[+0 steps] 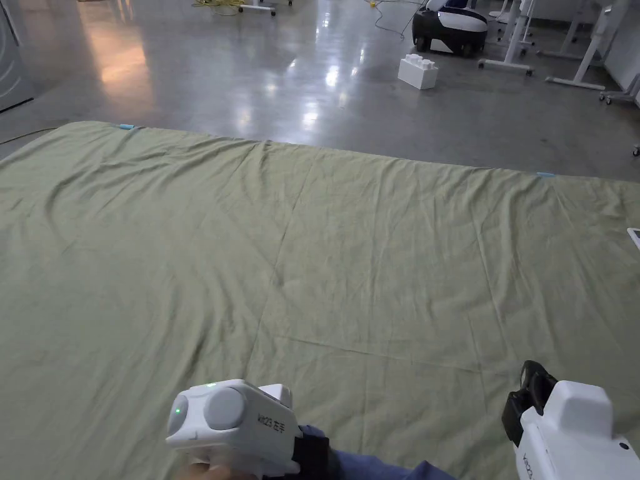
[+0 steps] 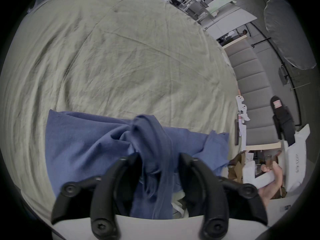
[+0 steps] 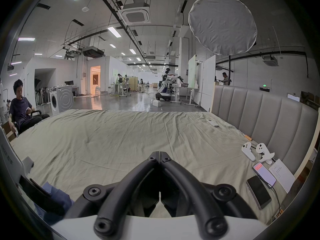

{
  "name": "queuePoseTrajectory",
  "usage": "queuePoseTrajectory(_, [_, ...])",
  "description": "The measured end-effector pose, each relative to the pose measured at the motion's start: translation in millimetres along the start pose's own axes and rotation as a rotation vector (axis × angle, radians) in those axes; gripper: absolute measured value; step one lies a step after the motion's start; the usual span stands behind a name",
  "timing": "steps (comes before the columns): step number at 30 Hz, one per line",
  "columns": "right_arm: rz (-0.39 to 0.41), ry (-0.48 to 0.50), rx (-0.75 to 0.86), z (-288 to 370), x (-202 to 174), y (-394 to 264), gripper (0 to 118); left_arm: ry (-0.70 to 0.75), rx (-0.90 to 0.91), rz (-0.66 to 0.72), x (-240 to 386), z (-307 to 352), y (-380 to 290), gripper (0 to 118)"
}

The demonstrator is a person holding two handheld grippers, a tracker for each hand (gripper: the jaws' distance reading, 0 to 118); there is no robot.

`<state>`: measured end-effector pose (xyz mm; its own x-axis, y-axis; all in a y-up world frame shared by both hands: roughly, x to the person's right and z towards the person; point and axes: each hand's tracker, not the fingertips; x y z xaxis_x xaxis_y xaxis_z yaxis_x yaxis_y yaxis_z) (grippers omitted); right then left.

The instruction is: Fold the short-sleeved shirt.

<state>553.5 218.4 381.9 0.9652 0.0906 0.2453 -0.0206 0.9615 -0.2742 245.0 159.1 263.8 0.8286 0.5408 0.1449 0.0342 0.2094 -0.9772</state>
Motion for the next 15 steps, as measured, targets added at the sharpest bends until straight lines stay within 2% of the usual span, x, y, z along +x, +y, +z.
queuePoseTrajectory(1, [0.000,0.000,0.000,0,0,0,1,-0.010,0.012,-0.006,0,7,-1,59])
queuePoseTrajectory(2, [0.000,-0.001,0.000,1,1,0,0,-0.023,0.032,-0.020,0,16,-2,59])
queuePoseTrajectory(7, [-0.004,-0.004,0.003,3,4,0,1,-0.029,0.103,-0.049,-9,45,-4,57])
queuePoseTrajectory(9, [-0.006,-0.005,0.002,4,5,-1,1,0.012,0.132,-0.058,-11,42,-7,44])
queuePoseTrajectory(11, [-0.007,-0.005,0.001,5,5,-1,0,0.033,0.113,-0.078,-10,30,-9,23])
queuePoseTrajectory(15, [-0.010,-0.010,-0.006,7,8,-4,1,0.034,0.056,-0.101,-1,-4,-16,22])
